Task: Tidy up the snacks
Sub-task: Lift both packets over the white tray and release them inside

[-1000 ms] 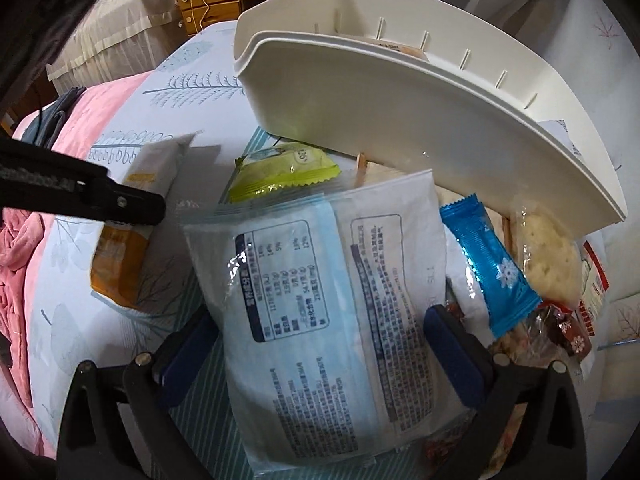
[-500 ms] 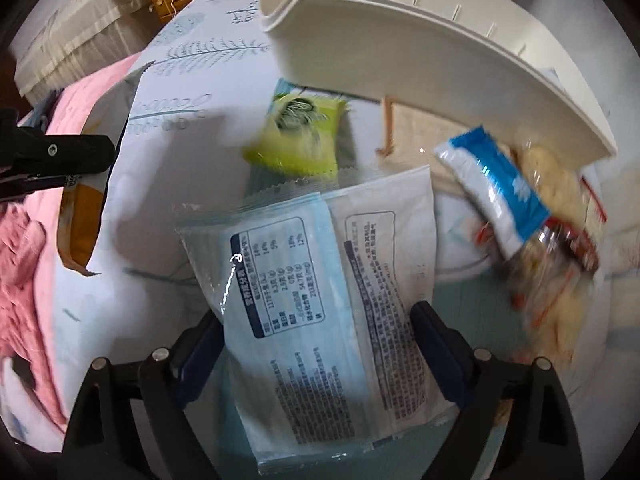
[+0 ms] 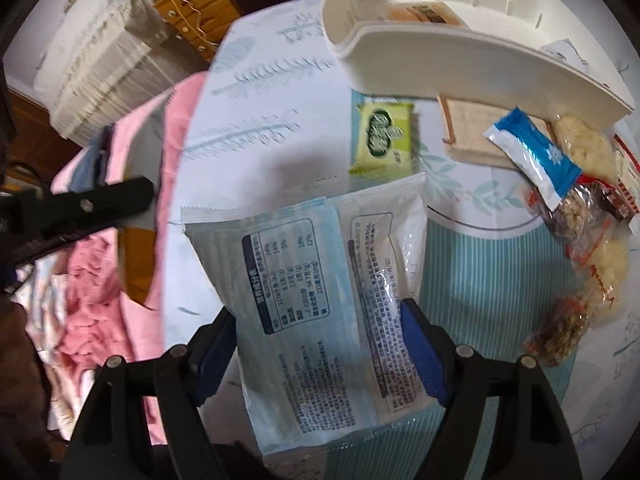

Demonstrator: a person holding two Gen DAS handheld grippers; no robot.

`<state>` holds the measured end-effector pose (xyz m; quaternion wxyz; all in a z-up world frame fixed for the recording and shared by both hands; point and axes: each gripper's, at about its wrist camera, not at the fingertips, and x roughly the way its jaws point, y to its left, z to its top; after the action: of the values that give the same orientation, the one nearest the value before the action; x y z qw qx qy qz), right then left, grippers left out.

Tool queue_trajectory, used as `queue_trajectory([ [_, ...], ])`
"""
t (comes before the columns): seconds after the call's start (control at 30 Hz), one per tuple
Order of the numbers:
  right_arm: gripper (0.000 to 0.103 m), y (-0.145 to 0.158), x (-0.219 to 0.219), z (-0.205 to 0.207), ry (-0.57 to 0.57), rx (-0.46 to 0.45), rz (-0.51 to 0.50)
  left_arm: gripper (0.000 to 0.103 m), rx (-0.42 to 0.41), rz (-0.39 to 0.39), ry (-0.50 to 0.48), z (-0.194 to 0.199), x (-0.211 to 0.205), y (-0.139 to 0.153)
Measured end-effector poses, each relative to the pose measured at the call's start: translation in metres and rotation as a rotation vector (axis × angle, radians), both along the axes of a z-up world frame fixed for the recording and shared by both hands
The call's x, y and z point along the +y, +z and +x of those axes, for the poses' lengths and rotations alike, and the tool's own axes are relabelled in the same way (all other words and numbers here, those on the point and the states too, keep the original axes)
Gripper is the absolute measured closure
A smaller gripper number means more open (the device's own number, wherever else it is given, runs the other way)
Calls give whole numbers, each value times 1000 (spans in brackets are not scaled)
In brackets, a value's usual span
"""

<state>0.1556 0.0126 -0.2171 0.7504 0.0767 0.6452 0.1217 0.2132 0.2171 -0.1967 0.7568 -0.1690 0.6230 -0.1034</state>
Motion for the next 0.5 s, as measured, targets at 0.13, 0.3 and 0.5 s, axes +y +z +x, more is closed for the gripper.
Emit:
queue_trajectory([
  [0.13,24,26,-8,11,29,-50,59,65,-8,23,7,1,-14,19],
  [0.3,24,62,-26,30,64,-138,98,65,-42,23,23,9,-38,49],
  [0.5,24,98,-61,48,101,-244,109,65,-120,-8,45,25,-73,85],
])
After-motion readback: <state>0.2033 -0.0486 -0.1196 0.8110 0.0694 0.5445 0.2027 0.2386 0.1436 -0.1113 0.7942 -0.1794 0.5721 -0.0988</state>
